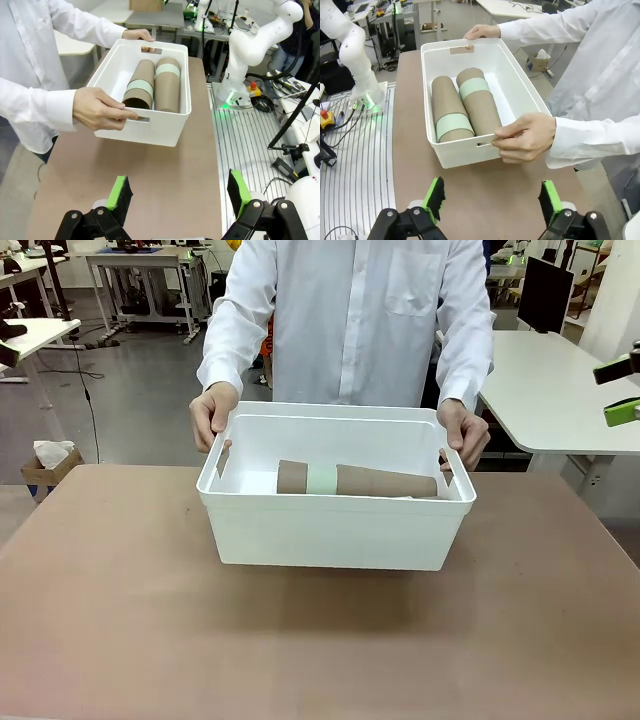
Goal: Stack the cups and store them in the basket.
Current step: Place the stack of Reusable plastic cups into the Pantry Basket.
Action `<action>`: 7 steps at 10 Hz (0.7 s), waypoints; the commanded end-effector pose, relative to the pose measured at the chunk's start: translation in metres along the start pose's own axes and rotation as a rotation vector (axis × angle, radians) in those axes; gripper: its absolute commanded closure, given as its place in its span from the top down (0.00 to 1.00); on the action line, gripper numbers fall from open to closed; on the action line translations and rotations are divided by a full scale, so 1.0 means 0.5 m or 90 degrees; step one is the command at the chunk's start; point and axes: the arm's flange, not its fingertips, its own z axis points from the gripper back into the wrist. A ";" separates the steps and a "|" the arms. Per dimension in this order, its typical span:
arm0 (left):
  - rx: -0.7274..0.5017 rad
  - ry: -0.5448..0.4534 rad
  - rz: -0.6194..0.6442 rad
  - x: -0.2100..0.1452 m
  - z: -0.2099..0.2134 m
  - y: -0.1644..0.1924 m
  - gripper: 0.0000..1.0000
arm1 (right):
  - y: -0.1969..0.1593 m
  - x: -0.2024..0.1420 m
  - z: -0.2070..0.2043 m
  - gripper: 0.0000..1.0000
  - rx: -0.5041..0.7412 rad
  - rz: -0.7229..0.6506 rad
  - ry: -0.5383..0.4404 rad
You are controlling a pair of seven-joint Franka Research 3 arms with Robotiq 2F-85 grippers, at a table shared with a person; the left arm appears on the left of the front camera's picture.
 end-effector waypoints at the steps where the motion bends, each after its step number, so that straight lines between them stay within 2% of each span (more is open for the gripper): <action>1: -0.002 -0.008 0.003 0.007 -0.001 -0.004 1.00 | -0.002 0.004 0.000 1.00 0.004 -0.006 -0.011; 7: -0.002 -0.008 0.003 0.007 -0.001 -0.004 1.00 | -0.002 0.004 0.000 1.00 0.004 -0.006 -0.011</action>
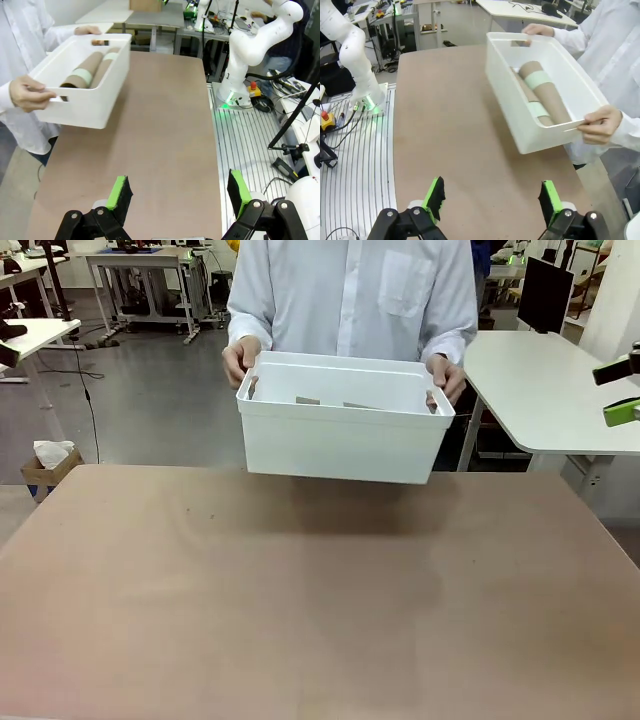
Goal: Stack the cups and store them in the basket.
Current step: Place the stack of Reusable plastic cups into the Pantry Basket.
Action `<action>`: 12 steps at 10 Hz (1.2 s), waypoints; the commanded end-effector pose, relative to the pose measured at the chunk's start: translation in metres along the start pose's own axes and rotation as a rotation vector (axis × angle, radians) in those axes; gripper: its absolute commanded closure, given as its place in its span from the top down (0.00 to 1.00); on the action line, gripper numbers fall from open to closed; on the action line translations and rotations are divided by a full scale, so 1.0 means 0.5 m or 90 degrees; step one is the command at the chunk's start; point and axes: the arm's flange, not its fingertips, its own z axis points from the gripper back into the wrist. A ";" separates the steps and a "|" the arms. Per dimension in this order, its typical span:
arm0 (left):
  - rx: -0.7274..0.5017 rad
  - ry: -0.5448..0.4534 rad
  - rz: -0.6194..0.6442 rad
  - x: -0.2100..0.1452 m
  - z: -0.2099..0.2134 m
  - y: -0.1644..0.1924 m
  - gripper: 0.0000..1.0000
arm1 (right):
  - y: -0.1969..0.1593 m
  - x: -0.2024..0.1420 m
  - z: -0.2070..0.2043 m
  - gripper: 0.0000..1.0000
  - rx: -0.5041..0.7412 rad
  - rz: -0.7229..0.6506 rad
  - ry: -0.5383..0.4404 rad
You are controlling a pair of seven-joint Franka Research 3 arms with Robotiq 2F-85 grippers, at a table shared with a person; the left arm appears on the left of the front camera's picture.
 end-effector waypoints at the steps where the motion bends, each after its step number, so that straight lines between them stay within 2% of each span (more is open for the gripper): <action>1: -0.002 -0.008 0.003 0.007 -0.001 -0.004 1.00 | -0.003 0.004 0.001 1.00 0.002 -0.002 -0.011; 12: -0.002 -0.008 0.003 0.007 -0.001 -0.004 1.00 | -0.003 0.004 0.001 1.00 0.002 -0.002 -0.011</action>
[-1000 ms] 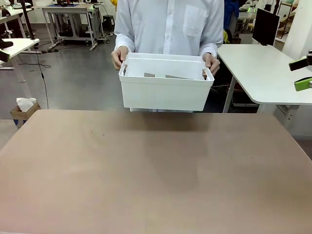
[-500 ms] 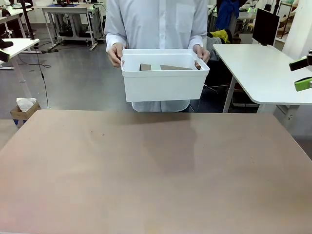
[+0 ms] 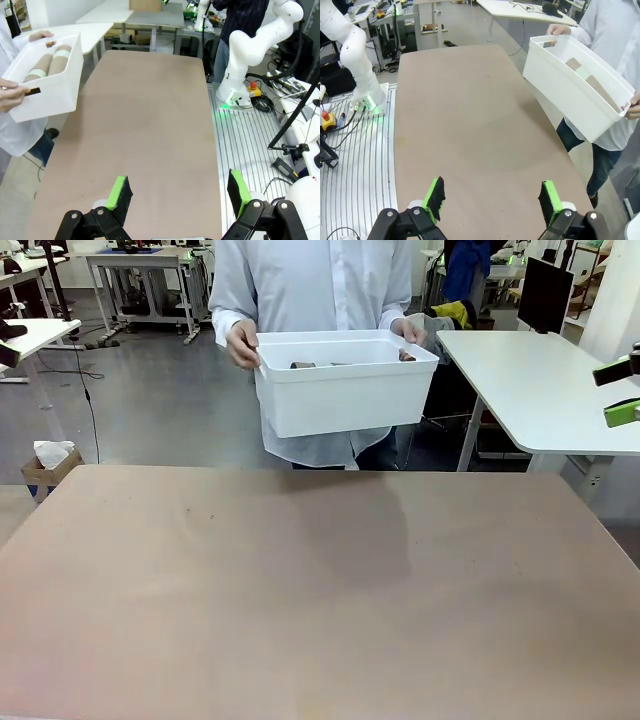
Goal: Stack the cups and store them in the basket.
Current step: Place the stack of Reusable plastic cups into the Pantry Basket.
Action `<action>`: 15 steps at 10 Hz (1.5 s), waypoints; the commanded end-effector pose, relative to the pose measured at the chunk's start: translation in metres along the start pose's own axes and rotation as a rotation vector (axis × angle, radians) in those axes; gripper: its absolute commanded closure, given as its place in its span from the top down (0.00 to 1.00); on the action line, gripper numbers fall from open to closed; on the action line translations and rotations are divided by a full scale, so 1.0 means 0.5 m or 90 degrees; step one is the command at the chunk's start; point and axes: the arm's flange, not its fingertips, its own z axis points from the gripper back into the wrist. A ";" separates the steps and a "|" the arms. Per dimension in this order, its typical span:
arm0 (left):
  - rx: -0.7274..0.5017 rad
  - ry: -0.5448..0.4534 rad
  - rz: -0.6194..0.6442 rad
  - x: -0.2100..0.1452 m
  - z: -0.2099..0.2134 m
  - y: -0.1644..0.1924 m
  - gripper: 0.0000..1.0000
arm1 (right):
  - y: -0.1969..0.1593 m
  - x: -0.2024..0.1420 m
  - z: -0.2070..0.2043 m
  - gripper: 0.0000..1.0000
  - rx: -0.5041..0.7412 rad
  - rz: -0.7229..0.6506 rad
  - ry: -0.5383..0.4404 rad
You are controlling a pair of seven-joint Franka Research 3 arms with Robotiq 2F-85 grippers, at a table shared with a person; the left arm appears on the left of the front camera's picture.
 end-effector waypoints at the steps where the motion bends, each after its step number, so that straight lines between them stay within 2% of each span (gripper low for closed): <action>1: -0.002 -0.008 0.003 0.007 -0.001 -0.004 1.00 | -0.004 0.005 0.001 1.00 0.000 -0.001 -0.011; 15: -0.002 -0.008 0.003 0.007 -0.001 -0.004 1.00 | -0.004 0.005 0.001 1.00 0.000 -0.001 -0.011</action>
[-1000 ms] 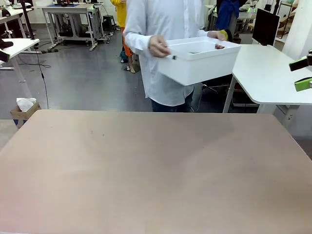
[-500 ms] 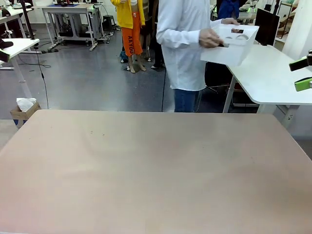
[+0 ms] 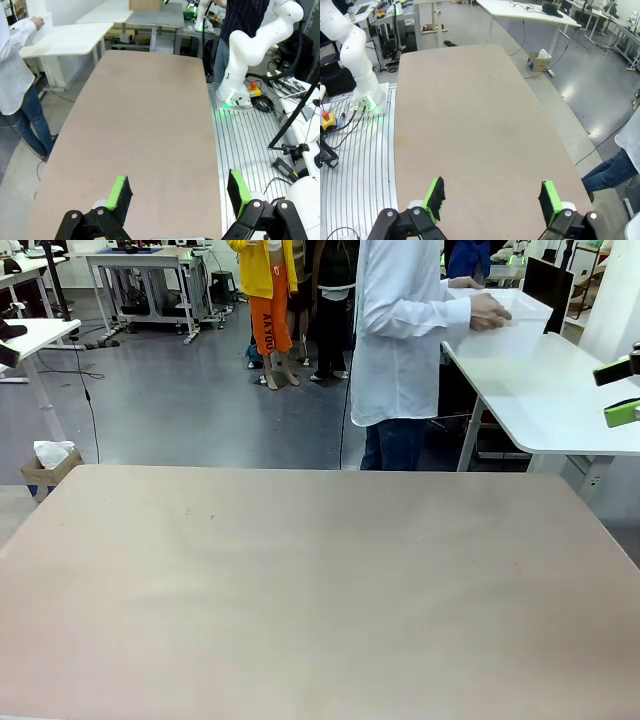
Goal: Stack the cups and store them in the basket.
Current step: Place the stack of Reusable plastic cups into the Pantry Basket.
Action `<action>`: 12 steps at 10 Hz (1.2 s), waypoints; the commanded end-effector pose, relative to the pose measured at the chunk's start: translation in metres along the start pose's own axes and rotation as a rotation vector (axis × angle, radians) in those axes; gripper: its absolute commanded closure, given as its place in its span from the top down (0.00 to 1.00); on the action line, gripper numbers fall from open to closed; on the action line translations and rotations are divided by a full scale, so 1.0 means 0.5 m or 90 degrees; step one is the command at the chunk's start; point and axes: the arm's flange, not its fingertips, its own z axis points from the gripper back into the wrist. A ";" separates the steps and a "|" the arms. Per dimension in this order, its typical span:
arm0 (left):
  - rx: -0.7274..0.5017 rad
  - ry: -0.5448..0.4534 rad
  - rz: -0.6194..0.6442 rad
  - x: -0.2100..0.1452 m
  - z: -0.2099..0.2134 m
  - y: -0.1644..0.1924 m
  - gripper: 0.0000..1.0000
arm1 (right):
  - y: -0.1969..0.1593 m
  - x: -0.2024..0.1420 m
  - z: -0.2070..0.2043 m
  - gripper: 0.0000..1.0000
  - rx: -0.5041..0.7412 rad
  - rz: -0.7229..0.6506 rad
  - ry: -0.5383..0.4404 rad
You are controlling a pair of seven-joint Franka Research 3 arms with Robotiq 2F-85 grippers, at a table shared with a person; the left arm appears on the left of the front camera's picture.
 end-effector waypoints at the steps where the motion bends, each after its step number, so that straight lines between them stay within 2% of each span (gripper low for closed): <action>1: -0.002 -0.008 0.003 0.007 -0.001 -0.004 1.00 | -0.004 0.005 0.000 1.00 0.000 0.000 -0.011; 12: -0.002 -0.008 0.003 0.007 -0.001 -0.004 1.00 | -0.004 0.005 0.000 1.00 0.000 0.000 -0.011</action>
